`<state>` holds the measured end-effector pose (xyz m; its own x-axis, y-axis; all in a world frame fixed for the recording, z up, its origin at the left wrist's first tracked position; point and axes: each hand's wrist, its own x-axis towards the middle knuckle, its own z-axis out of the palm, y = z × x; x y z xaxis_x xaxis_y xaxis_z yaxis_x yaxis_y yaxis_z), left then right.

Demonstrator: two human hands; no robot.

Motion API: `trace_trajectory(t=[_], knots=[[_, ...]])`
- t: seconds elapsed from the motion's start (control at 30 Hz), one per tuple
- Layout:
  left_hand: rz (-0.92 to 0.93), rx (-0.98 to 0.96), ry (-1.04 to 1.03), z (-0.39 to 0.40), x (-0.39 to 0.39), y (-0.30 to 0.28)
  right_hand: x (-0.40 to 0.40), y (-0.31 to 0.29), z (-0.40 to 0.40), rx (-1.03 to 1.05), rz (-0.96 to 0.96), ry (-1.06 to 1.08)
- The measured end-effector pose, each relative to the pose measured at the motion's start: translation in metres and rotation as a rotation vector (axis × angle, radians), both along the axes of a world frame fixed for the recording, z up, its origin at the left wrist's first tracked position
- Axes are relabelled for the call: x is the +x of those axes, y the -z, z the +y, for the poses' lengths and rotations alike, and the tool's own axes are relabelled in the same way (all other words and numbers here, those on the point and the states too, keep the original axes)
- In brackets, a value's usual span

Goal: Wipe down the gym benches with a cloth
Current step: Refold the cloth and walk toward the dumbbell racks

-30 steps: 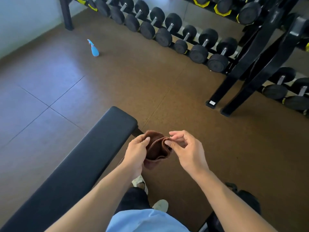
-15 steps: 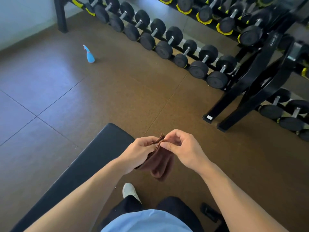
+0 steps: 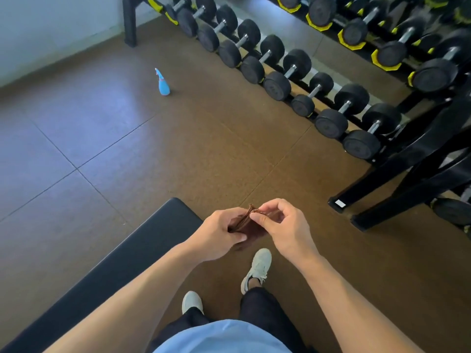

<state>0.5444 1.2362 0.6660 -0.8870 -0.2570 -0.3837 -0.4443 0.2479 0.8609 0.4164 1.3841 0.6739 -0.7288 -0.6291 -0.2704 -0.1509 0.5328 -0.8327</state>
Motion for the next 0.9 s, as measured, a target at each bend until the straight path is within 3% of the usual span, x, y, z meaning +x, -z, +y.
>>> trace_trajectory(t=[0.2,0.3,0.5,0.63,0.7,0.8,0.9], knots=[[-0.017,0.0,-0.058,-0.005,-0.074,0.0,-0.088,0.012,-0.001,0.103,-0.158,-0.224],[-0.008,0.017,-0.119,-0.003,-0.109,-0.004,-0.128,0.013,0.0,0.0,-0.172,-0.189],[-0.07,-0.27,-0.331,0.004,-0.154,-0.002,-0.182,0.009,-0.015,-0.063,-0.07,-0.26],[-0.191,-0.19,-0.317,-0.001,-0.145,0.008,-0.19,0.007,-0.038,-0.131,-0.17,-0.304],[-0.143,-0.131,-0.474,-0.004,-0.138,0.008,-0.192,-0.003,-0.053,-0.172,-0.272,-0.333],[0.018,0.056,-0.888,-0.01,-0.131,0.0,-0.199,-0.011,-0.077,-0.191,-0.285,-0.306],[0.095,0.077,-1.016,-0.019,-0.128,0.0,-0.201,-0.003,-0.098,-0.17,-0.286,-0.289]])
